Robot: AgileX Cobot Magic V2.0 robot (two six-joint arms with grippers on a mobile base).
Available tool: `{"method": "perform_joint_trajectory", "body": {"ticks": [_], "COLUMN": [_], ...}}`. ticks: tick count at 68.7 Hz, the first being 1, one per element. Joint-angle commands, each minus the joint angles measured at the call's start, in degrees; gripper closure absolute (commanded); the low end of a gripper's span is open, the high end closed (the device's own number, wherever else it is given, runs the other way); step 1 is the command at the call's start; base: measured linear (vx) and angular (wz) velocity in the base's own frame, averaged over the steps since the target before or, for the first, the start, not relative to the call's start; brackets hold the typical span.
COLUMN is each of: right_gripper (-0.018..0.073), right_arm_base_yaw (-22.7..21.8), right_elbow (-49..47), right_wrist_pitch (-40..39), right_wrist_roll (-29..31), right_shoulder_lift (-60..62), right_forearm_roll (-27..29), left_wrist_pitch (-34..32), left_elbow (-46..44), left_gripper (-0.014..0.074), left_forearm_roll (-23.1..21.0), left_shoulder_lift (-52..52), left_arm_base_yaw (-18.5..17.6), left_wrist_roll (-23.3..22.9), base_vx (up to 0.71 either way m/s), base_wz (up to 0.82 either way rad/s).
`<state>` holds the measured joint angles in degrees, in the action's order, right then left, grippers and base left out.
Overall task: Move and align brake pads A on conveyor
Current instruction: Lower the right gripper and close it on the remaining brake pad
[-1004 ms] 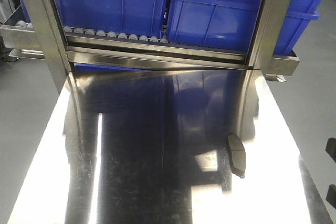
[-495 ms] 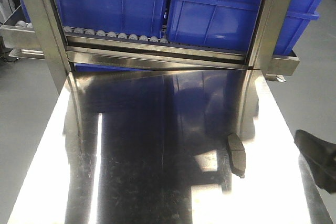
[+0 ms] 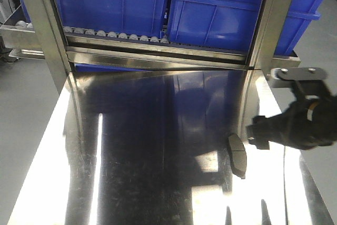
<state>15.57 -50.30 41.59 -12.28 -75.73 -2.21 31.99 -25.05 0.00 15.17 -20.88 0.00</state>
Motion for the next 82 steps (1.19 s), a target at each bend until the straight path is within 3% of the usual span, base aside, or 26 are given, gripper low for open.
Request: {"method": "perform_joint_trajectory", "body": {"ticks": [1,27,82], "right_gripper": [-0.0057,-0.0033,-0.0033], "right_arm_base_yaw": [-0.1,-0.1,-0.1], "right_elbow": [-5.5,-10.2,-10.2], "right_wrist_pitch": [-1.6,-2.0,-4.8], "right_wrist_roll": [0.2,1.9,3.2], "right_shoulder_lift": [-5.8,-20.0,-25.3], "right_forearm_roll": [1.6,2.7,2.7], "left_wrist_pitch": [-5.8,-5.8,-5.8], "left_elbow": [-1.7,-1.7,-1.7], "left_gripper": [0.0557,0.0557,0.0557], "left_forearm_roll": [-0.5,-0.5,-0.5], "left_shoulder_lift": [0.4,0.4,0.4], "left_arm_base_yaw": [-0.3,-0.3,-0.3], "left_wrist_roll": [-0.6,-0.6,-0.6], "base_vx": [0.00,0.00,0.00], "base_wz": [0.00,0.00,0.00]}}
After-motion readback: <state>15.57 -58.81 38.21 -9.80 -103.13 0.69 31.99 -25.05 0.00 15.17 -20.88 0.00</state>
